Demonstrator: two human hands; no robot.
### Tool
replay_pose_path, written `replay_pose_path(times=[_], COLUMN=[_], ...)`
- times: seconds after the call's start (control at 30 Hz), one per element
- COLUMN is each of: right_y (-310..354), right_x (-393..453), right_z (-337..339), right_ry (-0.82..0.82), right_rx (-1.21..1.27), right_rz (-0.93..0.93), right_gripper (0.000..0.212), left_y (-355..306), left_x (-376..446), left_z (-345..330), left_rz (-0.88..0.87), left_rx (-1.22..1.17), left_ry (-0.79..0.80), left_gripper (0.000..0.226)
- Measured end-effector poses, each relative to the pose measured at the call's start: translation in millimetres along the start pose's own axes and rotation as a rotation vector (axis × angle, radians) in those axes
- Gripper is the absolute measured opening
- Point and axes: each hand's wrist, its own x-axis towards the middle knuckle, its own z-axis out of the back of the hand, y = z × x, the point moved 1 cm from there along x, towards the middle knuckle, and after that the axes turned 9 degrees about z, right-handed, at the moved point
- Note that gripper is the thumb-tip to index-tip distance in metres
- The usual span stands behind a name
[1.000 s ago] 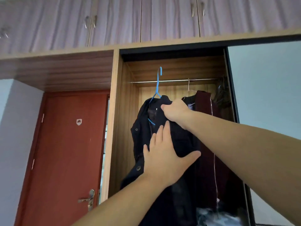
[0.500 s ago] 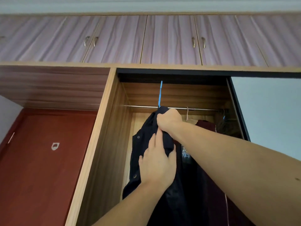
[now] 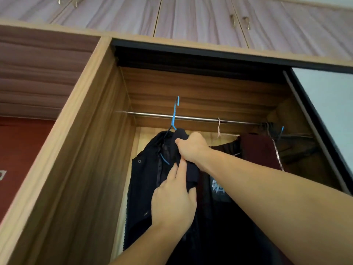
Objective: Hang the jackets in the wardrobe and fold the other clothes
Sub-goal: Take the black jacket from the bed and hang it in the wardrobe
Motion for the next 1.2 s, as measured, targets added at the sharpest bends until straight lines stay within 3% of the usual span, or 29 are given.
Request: replay_pose_path(times=[0.4, 1.07, 1.2], right_y=[-107, -106, -104], right_x=[79, 204, 224], right_z=[-77, -187, -191], right_ry=[0.110, 0.057, 0.071], right_rx=[0.114, -0.016, 0.019], right_rz=[0.018, 0.095, 0.093], right_gripper=[0.015, 0.022, 0.024], left_y=[73, 193, 199], left_x=[48, 180, 195], left_z=[-80, -110, -113], left_rz=[-0.017, -0.174, -0.145], left_rx=[0.318, 0.366, 0.280], left_ry=[0.036, -0.121, -0.168], left_gripper=[0.068, 0.035, 0.039])
